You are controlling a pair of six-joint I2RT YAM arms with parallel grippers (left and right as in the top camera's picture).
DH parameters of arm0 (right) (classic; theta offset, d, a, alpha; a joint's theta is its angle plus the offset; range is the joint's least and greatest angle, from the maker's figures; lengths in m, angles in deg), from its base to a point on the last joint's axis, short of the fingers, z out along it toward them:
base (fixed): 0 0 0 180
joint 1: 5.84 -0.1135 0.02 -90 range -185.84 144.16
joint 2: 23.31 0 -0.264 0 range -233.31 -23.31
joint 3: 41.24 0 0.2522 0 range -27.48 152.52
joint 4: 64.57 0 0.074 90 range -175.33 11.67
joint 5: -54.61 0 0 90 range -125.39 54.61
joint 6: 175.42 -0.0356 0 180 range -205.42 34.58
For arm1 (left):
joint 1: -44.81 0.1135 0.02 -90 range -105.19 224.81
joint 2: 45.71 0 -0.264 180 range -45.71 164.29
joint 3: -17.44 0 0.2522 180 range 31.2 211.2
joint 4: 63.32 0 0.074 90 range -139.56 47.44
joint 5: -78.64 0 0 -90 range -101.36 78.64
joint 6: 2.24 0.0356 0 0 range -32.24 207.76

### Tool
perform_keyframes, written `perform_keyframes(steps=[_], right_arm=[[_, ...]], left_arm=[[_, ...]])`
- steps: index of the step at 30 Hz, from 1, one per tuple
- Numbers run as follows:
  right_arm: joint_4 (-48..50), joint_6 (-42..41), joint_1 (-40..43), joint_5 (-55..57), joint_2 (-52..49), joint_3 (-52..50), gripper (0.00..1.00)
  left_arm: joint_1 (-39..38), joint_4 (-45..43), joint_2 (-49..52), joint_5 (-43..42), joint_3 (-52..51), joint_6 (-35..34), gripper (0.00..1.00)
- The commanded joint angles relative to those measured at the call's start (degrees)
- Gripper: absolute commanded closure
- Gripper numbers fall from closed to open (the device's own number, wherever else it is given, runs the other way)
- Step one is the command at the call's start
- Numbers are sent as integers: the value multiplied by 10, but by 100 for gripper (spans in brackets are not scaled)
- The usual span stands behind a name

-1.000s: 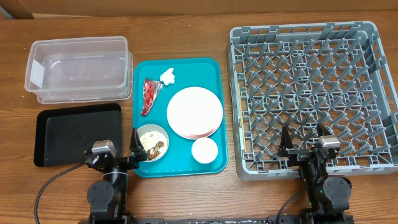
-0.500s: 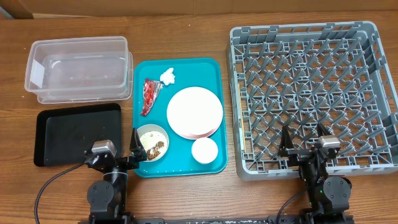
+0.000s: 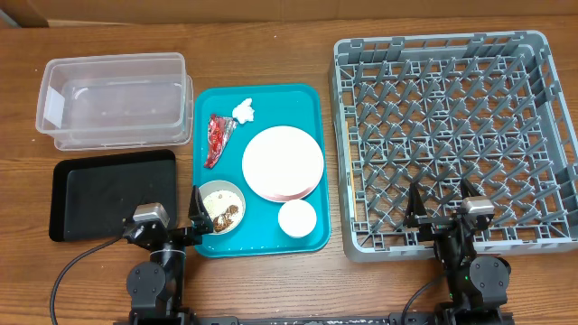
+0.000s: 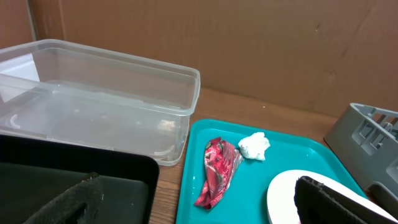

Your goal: Sort waste into correct bins and load items into the dishwasher

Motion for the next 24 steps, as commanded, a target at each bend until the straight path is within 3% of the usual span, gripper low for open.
perform_keyframes(steps=[1, 8, 13, 18, 21, 24], right_arm=[[3, 2, 3, -1, 2, -6, 0], [27, -8, 3, -17, 2, -6, 0], [55, -13, 3, -38, 2, -6, 0], [116, -90, 3, -42, 2, -4, 0], [106, -162, 3, -52, -1, 21, 0], [81, -178, 3, -71, -17, 58, 0]], left_arm=[[-1, -2, -6, 1, -2, 13, 0], [-1, -21, -6, 10, -2, 8, 0], [-1, -71, -6, -57, -2, -29, 0], [-1, -138, -6, -108, 6, -52, 0], [-1, -118, -4, -108, 38, -51, 0], [-1, -66, 16, -108, 88, -52, 0]])
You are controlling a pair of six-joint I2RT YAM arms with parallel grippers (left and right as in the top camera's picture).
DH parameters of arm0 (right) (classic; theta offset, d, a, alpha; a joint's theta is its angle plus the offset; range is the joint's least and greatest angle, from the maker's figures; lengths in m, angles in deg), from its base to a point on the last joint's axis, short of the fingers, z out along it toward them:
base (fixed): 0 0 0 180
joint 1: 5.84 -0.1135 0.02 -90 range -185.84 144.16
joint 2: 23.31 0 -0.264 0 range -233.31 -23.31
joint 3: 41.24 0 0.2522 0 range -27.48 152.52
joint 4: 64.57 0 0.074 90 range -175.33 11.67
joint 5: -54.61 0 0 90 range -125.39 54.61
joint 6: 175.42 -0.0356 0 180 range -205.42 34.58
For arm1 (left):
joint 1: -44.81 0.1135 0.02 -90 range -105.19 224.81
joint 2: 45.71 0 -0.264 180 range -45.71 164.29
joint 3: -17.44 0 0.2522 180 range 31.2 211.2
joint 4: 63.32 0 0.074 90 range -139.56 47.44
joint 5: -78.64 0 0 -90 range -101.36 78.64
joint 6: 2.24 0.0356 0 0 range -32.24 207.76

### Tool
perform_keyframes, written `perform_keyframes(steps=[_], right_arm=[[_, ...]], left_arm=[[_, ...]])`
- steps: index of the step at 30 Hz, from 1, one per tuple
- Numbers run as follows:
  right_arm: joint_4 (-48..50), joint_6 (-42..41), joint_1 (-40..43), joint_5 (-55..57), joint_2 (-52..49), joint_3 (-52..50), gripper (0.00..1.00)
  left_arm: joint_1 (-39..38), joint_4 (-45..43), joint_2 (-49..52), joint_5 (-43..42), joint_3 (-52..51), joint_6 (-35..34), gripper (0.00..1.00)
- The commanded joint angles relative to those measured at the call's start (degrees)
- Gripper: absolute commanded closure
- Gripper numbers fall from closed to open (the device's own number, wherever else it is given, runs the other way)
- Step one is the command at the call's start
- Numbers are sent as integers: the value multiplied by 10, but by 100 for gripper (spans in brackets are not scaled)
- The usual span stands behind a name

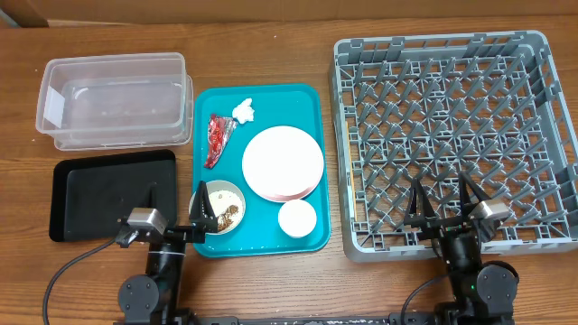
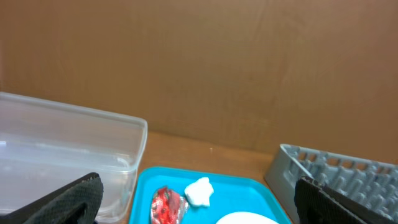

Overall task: Sort waste into correct bins and load items into the dishwasher
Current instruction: 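Reach the left gripper to the white paper cup and grasp it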

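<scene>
A teal tray point(image 1: 217, 99) holds a red wrapper point(image 1: 217, 138), a crumpled white tissue point(image 1: 243, 111), a white plate point(image 1: 283, 163), a small bowl of food scraps point(image 1: 221, 206) and a small white cup point(image 1: 297, 218). My left gripper point(image 1: 178, 204) stands open at the tray's front left corner, beside the bowl, holding nothing. In the left wrist view its fingers point(image 2: 68, 202) frame the wrapper point(image 2: 166, 205) and tissue point(image 2: 199, 191). My right gripper point(image 1: 442, 200) is open over the front edge of the grey dishwasher rack point(image 1: 452, 135).
A clear plastic bin point(image 1: 116, 99) stands at the back left. A black tray point(image 1: 108, 191) lies in front of it, left of the teal tray. A brown cardboard wall point(image 2: 199, 68) backs the table.
The left wrist view now looks higher: the black tray has left it, and the wrapper and tissue sit lower. Overhead, both wrists have shifted slightly, the right one to the right. Both grippers remain open.
</scene>
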Motion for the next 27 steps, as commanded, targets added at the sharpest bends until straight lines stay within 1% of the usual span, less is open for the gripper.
perform_keyframes(steps=[1, 5, 6, 7, 9, 13, 16, 19, 21, 23, 25, 27], right_arm=[[-21, -59, 3, -29, -21, 66, 0], [-115, -56, 3, -31, -82, 166, 0], [-171, -49, 3, -31, -124, 224, 0], [-207, -40, 3, -36, -153, 262, 0], [-268, -7, 3, -49, -207, 330, 0], [-411, 76, 3, -65, -339, 495, 0], [-512, 93, 3, -64, -444, 624, 0], [-594, 92, 3, -74, -548, 748, 0], [-631, 88, 3, -105, -602, 814, 0], [-664, 88, 3, -158, -647, 861, 0], [-690, 88, 3, -203, -679, 883, 0], [-685, 88, 3, -226, -699, 884, 0]], left_arm=[[-1, 42, 25, -18, 79, -11, 0], [-1, 133, 117, -18, 185, -7, 0], [-1, 163, 172, -18, 233, -7, 0], [-1, 181, 212, -20, 266, -7, 0], [-1, 214, 292, -45, 335, -6, 0], [-1, 303, 444, -134, 491, -7, 0], [-1, 408, 543, -196, 619, -7, 0], [-2, 510, 621, -198, 726, 3, 0], [-2, 544, 659, -199, 771, 12, 0], [-2, 556, 685, -202, 797, 6, 0], [-2, 566, 698, -252, 802, -21, 0], [-2, 557, 709, -306, 802, -26, 0]])
